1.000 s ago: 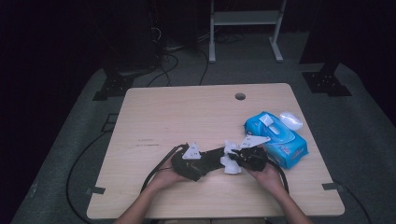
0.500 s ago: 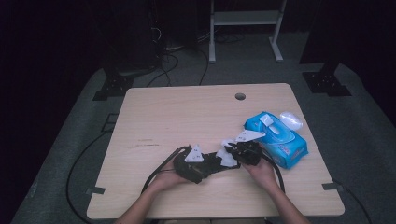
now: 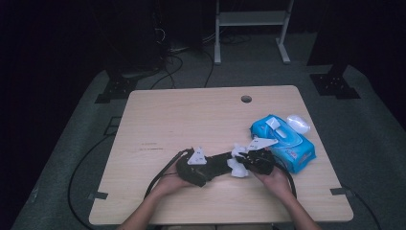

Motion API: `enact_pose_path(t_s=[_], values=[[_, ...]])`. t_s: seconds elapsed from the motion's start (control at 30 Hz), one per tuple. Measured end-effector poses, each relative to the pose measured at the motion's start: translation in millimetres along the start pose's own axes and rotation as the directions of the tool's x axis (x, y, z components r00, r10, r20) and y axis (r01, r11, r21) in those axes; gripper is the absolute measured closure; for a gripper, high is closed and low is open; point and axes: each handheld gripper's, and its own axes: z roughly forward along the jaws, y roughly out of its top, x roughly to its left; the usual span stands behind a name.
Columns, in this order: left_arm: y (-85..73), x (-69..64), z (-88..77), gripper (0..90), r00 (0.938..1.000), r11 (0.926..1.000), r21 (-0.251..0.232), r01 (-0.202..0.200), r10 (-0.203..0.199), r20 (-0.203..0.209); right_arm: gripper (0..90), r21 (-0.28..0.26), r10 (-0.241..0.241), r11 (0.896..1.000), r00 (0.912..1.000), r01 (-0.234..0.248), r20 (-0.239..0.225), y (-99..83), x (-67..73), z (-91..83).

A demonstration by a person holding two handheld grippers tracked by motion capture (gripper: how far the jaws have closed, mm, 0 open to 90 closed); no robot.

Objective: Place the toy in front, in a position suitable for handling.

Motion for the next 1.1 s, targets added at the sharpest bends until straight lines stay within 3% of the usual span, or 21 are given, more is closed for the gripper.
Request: enact_pose_path(t_s=[0.17, 0.3, 0.37, 0.43, 0.57, 0.63, 0.7, 0.77, 0.8, 0.87, 1.0, 1.1], values=[[2.7, -1.6, 3.2, 23.8, 1.0000, 0.9999, -0.009, 0.006, -0.006, 0.004, 79.5, -0.006, -0.058, 0.998, 0.9948, 0.058, -0.083, 16.5, 29.6, 23.1], [3.5, -4.5, 3.9, 23.8, 1.0000, 1.0000, -0.004, -0.008, 0.008, 0.004, 79.4, -0.015, -0.083, 0.997, 0.9791, 0.081, -0.186, 29.0, 55.1, 43.8], [2.4, -4.6, 3.6, 23.8, 1.0000, 1.0000, -0.001, -0.008, 0.008, 0.002, 79.5, -0.012, -0.108, 0.994, 0.9772, 0.108, -0.183, 31.1, 61.3, 48.1], [3.1, -4.0, 3.0, 23.8, 1.0000, 1.0000, -0.007, -0.003, 0.003, 0.003, 79.6, -0.014, -0.093, 0.996, 0.9791, 0.092, -0.181, 30.7, 54.1, 46.2], [4.2, -4.1, 4.1, 23.8, 0.9999, 0.9999, -0.011, 0.002, -0.002, 0.010, 79.7, -0.027, -0.008, 1.000, 0.9951, 0.006, -0.098, 27.2, 32.6, 39.0], [4.5, -4.5, 4.9, 23.8, 1.0000, 0.9999, -0.013, 0.001, -0.001, 0.010, 79.8, -0.036, 0.020, 0.999, 0.9935, -0.024, -0.112, 26.0, 31.5, 39.7], [4.6, -4.7, 4.8, 23.8, 1.0000, 0.9999, -0.011, -0.001, 0.001, 0.009, 79.6, -0.040, -0.020, 0.999, 0.9923, 0.015, -0.122, 27.1, 41.9, 42.6], [4.1, -4.3, 4.0, 23.8, 0.9999, 0.9999, -0.007, -0.008, 0.008, 0.007, 79.5, -0.031, -0.082, 0.996, 0.9925, 0.079, -0.091, 29.7, 49.8, 43.1], [3.9, -4.2, 3.8, 23.8, 1.0000, 0.9999, -0.008, -0.006, 0.006, 0.007, 79.6, -0.027, -0.079, 0.997, 0.9927, 0.077, -0.091, 30.3, 48.8, 42.3], [3.4, -3.6, 3.2, 23.8, 1.0000, 1.0000, -0.007, -0.006, 0.006, 0.007, 79.5, -0.025, -0.051, 0.998, 0.9959, 0.049, -0.075, 29.1, 40.5, 39.4], [2.5, -1.7, 2.1, 23.8, 1.0000, 1.0000, -0.004, -0.004, 0.004, 0.008, 79.5, -0.029, 0.021, 0.999, 0.9998, -0.020, 0.005, 19.6, 10.9, 27.1], [2.2, -1.4, 2.0, 23.8, 0.9999, 1.0000, -0.004, -0.007, 0.007, 0.007, 79.6, -0.033, 0.051, 0.998, 0.9985, -0.050, 0.019, 15.7, 0.9, 20.5]])
